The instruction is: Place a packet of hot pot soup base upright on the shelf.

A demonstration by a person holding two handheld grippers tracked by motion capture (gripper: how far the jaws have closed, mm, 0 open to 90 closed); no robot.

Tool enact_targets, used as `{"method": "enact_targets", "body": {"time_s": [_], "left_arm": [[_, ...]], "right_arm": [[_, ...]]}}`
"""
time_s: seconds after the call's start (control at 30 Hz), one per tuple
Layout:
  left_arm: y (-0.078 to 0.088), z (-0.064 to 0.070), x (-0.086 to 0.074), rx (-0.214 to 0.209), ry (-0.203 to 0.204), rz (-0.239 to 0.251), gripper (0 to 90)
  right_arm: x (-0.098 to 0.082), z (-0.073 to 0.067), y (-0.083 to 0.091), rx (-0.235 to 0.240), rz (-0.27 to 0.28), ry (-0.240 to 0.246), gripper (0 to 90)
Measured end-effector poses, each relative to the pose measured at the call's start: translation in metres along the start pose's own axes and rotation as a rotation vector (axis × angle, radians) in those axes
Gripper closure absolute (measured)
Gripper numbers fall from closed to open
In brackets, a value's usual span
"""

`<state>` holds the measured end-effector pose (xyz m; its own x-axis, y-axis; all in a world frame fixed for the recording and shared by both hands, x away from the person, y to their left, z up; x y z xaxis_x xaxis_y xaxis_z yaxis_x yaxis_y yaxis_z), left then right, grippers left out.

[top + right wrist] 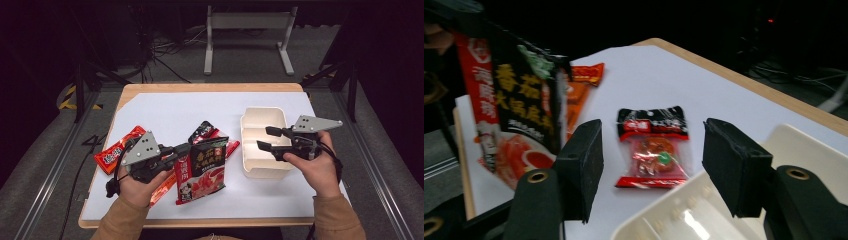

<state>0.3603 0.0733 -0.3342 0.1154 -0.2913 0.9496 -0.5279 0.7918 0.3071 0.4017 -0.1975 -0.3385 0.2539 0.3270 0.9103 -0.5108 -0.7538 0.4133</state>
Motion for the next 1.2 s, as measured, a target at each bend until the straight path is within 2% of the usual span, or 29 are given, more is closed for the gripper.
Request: {"method": "enact_targets", "body": {"time_s": [0.2,0.3,0.47,0.6,0.8,0.87,1.03,1.13,1.17,1.2], "left_arm": [[-0.001,-0.001,0.005,-0.004,-0.012,0.016,88.9],[-0.001,0.0,0.006,-0.014,-0.015,0.022,89.0],[0.0,0.002,0.01,-0.029,-0.025,0.037,89.1],[0.0,0.005,0.012,-0.04,-0.025,0.046,89.1],[0.002,0.006,0.014,-0.058,-0.016,0.068,89.2],[0.003,0.006,0.014,-0.068,-0.013,0.079,89.2],[0.004,0.006,0.015,-0.077,-0.009,0.089,89.3],[0.006,0.006,0.015,-0.091,-0.009,0.098,89.3],[0.006,0.006,0.015,-0.091,-0.009,0.098,89.3],[0.007,0.007,0.015,-0.099,-0.005,0.103,89.3]], "right_arm": [[0.014,-0.031,-0.02,0.142,0.017,0.035,38.9],[0.022,-0.042,-0.031,0.194,0.028,0.061,37.5],[0.03,-0.053,-0.051,0.246,0.018,0.089,33.8],[0.029,-0.059,-0.067,0.303,0.015,0.095,31.9],[0.029,-0.064,-0.082,0.362,0.023,0.074,31.7],[0.028,-0.067,-0.085,0.399,0.028,0.067,32.4],[0.027,-0.072,-0.09,0.453,0.012,0.067,44.1],[0.026,-0.069,-0.089,0.445,0.004,0.082,57.7],[0.026,-0.069,-0.089,0.445,0.004,0.082,57.7],[0.026,-0.066,-0.088,0.454,0.006,0.078,66.0]]}}
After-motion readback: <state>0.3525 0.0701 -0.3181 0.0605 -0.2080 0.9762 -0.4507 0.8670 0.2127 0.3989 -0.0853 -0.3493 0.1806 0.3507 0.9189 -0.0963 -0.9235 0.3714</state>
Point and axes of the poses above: each handheld gripper's, and its own axes: y roughly backward along the jaws, x roughly out of its top, z roughly to its right, the point moved 8 cm from there along -y, roughly forward along the jaws, and after that the axes turned 2 degrees about x, right-handed, at the moved point
